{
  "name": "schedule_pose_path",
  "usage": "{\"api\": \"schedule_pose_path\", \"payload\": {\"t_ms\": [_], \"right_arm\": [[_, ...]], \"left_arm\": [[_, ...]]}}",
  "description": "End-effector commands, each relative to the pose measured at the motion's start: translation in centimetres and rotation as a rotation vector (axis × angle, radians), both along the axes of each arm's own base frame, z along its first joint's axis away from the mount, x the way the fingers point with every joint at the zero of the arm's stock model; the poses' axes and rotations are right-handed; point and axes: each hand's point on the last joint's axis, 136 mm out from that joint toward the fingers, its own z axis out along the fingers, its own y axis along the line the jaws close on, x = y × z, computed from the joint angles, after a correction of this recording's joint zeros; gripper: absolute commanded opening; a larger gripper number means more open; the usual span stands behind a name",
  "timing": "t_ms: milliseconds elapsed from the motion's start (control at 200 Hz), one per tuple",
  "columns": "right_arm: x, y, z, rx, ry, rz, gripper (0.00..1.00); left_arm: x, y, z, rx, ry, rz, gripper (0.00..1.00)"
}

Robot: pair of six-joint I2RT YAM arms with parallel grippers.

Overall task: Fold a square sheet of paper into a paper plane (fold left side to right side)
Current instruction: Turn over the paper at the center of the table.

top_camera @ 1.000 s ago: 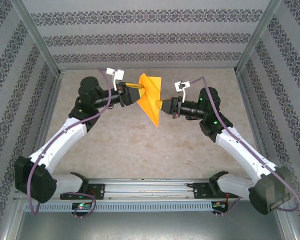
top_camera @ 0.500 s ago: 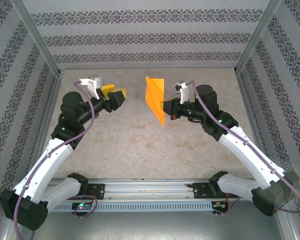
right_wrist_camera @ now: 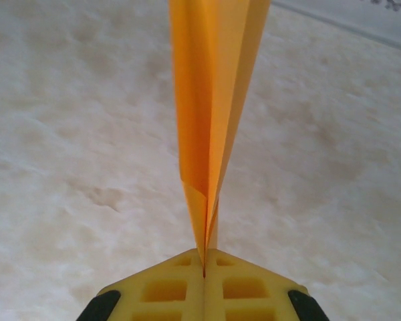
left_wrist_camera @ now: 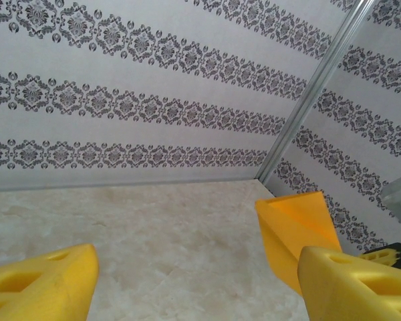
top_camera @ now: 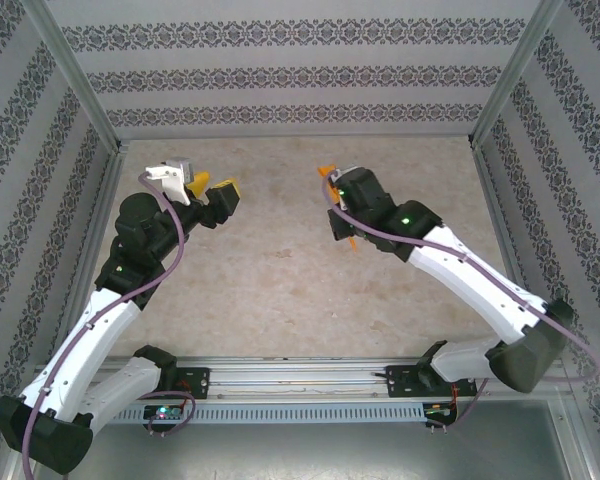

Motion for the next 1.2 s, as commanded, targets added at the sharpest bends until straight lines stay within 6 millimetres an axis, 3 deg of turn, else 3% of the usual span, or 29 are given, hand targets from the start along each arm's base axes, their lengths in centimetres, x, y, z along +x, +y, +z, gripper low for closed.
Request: {"api": "schedule_pose_path", "payload": {"t_ms": [0,335,709,1194], "right_arm": [[0.2,-2.6,-1.1,-0.234,-0.006,-0.089,0.00],[1.6,-1.5,-5.9,-0.576,0.040,-0.123,0.00],[3.8,-0.3,-13.4,-0.807,0.122,-0.188,0.00],[2.8,1.9,-21.4,-0.784,0.311,-0.196,0.00]], "left_arm": [[0.2,0.5,-0.5,0.030,0.000,0.017,0.79],[0.4,0.3,-2.1,0.032,0.054,0.008,0.79],[0.2,0.5,-3.0,0.036,0.086,0.015,0.79],[0.1,0.6,-3.6,0.040,0.107,0.022,0.79]]}}
